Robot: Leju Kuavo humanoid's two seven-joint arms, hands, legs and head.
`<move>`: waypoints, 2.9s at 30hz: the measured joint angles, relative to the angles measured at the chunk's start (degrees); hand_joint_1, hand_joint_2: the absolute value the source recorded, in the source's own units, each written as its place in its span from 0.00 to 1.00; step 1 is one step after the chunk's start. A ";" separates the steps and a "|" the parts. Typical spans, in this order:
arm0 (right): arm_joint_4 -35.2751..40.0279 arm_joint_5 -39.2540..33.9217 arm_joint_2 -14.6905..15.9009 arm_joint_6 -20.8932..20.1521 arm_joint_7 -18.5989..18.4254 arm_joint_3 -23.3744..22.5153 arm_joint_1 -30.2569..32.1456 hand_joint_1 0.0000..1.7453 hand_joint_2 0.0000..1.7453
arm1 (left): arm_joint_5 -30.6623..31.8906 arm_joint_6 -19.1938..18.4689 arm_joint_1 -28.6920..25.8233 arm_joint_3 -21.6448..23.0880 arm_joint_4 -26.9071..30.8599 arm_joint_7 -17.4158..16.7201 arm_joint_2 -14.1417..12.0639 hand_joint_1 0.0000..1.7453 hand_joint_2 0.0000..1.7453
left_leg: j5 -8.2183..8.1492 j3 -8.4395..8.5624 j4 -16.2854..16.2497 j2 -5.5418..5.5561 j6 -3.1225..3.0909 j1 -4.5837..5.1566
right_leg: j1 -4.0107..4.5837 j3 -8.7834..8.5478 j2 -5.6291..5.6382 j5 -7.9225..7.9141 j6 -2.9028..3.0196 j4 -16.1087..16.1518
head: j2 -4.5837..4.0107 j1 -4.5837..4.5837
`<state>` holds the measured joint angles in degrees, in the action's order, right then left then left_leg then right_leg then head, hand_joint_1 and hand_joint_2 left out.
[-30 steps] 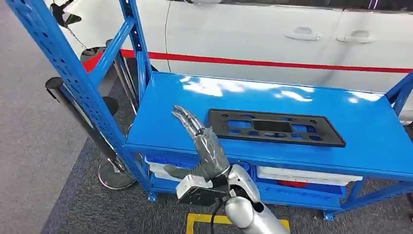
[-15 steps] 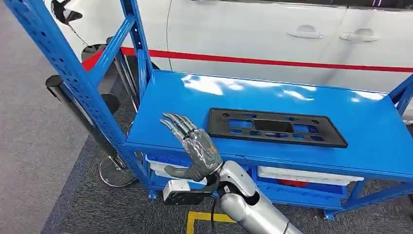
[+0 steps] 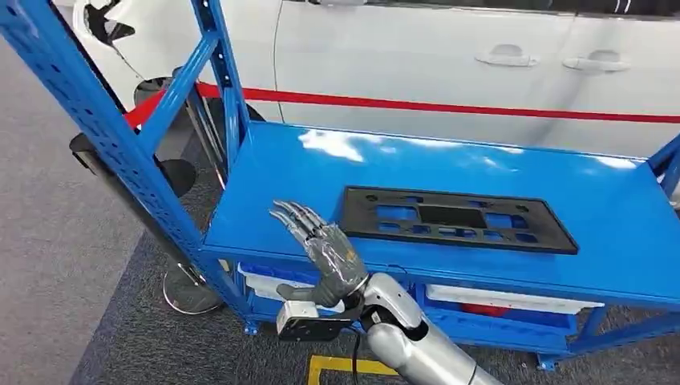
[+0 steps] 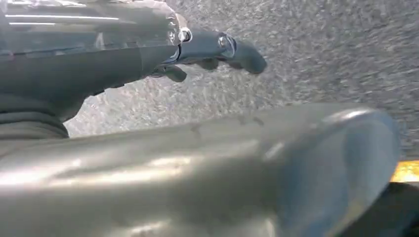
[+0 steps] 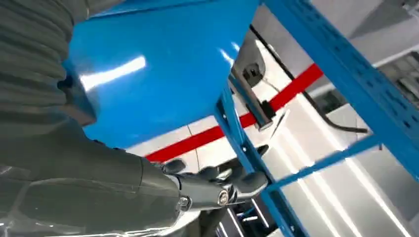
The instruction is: Take the parts from the cabinet and place them on the table.
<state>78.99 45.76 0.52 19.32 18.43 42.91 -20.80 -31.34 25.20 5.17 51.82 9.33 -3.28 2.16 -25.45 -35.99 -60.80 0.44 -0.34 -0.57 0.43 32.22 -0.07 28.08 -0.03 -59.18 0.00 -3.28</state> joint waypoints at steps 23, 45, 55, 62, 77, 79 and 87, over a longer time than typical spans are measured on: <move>-20.85 27.91 1.36 2.19 -17.75 -1.05 -7.99 0.00 1.00 | -0.17 -0.70 0.53 1.36 0.00 -0.35 -0.31 0.00 0.00 | -7.85 -7.01 -16.42 -0.11 1.45 -0.54 | -0.38 1.66 -0.05 -3.04 1.10 1.56 | 0.00 0.04; -28.20 32.46 0.83 -7.04 -21.99 1.16 -15.40 0.00 1.00 | -1.55 -0.13 0.74 1.40 0.00 0.37 -0.63 0.00 0.00 | -0.38 2.21 1.77 0.08 0.03 -0.35 | -0.62 2.08 0.13 -2.77 -1.05 0.74 | 0.00 0.22; -27.54 31.65 0.35 -13.86 -26.03 2.86 -15.87 0.00 1.00 | -3.04 0.52 0.47 1.38 -0.02 1.40 -1.16 0.00 0.00 | -5.75 -3.54 -11.97 -0.10 1.41 -0.53 | -0.78 0.63 0.03 -2.99 0.84 2.01 | 0.00 0.13; -27.17 31.70 0.44 -15.56 -27.76 2.86 -16.24 0.00 1.00 | -3.80 1.44 0.59 1.27 -0.02 1.73 -1.42 0.00 0.00 | -0.97 2.86 1.25 -0.11 -0.21 -0.35 | -0.44 0.68 0.41 -2.30 -0.84 0.92 | 0.00 0.31; -27.85 32.00 0.83 -21.38 -31.63 3.26 -17.86 0.00 1.00 | -4.31 1.90 0.84 1.05 -0.04 2.34 -1.40 0.00 0.00 | -0.24 3.11 2.34 -0.27 0.22 -0.53 | 0.48 0.54 0.10 -2.25 0.80 1.44 | 0.00 0.72; -27.96 31.85 0.81 -21.73 -31.67 3.28 -18.04 0.00 1.00 | -4.28 1.92 0.97 1.05 -0.04 2.34 -1.53 0.00 0.00 | -0.79 3.15 1.79 -0.33 0.62 -0.27 | -0.26 -0.85 -0.25 -3.62 0.87 3.85 | 0.00 0.70; -28.96 31.44 0.81 -22.97 -32.28 3.74 -18.27 0.00 1.00 | -4.33 1.92 0.82 1.05 -0.04 2.25 -1.83 0.00 0.00 | -1.53 1.38 -3.06 -0.33 1.71 -0.65 | -0.66 -0.65 -0.14 -3.19 0.68 2.99 | 0.00 0.61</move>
<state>50.03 77.20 1.33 -3.65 -13.86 46.64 -39.06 -35.67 27.12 5.98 52.87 9.29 -1.03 0.33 -26.97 -34.61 -63.86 0.11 1.37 -1.22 -0.23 31.57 -0.21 24.88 0.65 -56.19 0.00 -2.67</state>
